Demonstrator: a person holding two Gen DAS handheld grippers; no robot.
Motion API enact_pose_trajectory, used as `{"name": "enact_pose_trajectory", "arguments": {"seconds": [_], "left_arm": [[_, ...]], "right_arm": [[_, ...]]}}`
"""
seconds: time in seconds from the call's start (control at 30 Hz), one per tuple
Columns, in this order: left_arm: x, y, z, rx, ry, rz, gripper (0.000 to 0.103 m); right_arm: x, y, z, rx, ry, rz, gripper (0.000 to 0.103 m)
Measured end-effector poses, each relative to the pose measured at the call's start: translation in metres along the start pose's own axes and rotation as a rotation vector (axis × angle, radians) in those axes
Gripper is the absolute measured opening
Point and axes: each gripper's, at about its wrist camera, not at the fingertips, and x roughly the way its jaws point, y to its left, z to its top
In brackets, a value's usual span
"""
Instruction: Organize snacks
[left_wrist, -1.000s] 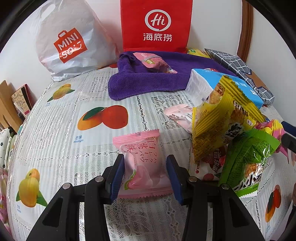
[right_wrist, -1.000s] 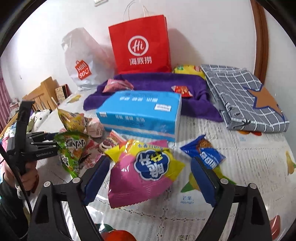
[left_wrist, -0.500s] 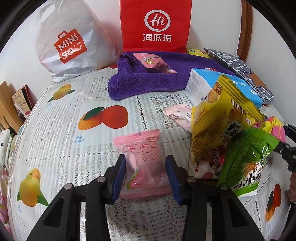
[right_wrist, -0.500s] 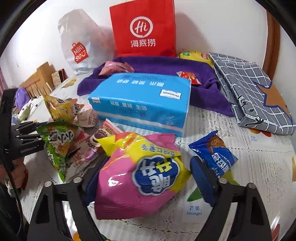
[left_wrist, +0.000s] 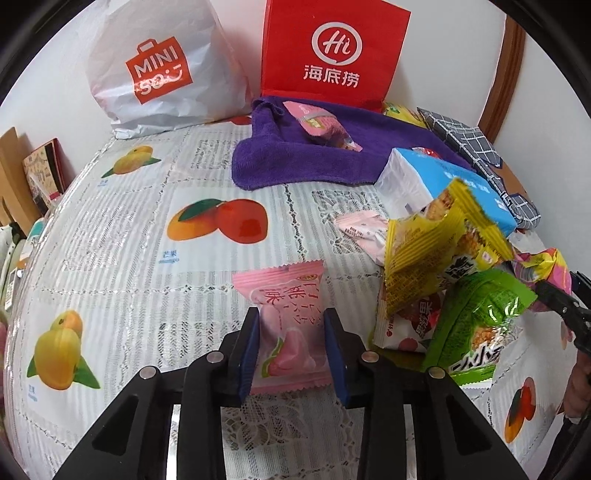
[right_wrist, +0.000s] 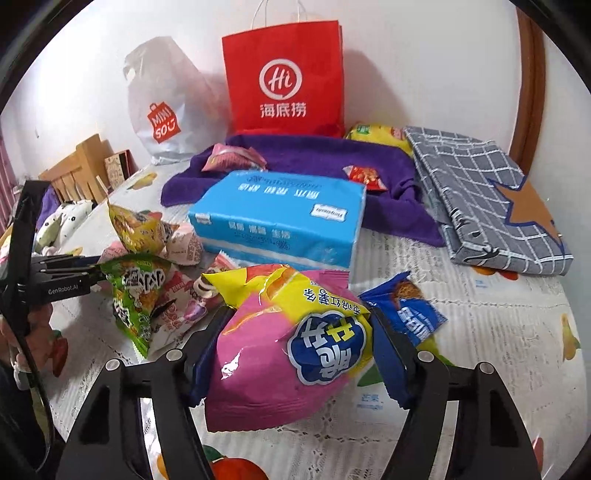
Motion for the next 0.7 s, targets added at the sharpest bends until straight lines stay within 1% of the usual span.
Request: {"name": "enact_pose_trajectory", "arguments": {"seconds": [0.1,0.3,0.43,0.7], "left_arm": [[-0.008,0.0,0.003,-0.009,-0.01,-0.017,0.032],[-0.024,0.004,0.018,-0.028,-0.034,-0.014,0.032],[-0.036,0.005,0.034,-0.04,-0.05,-0.03,0.032],[-0.056,-0.006,0.073,-0.036,-0.09,-0.076,0.032]], "right_arm": [[-0.007,-0.003,0.005,0.006,-0.021,-0.01,0.072],[-0.018,-0.007,0.02,0.021,-0.058,-0.033,0.072],[-0.02,-0.01,0.035,0.037,-0.07,-0.063,0.072],[-0.028,-0.01,0.073,0.033,-0.124,-0.057,0.072]]}}
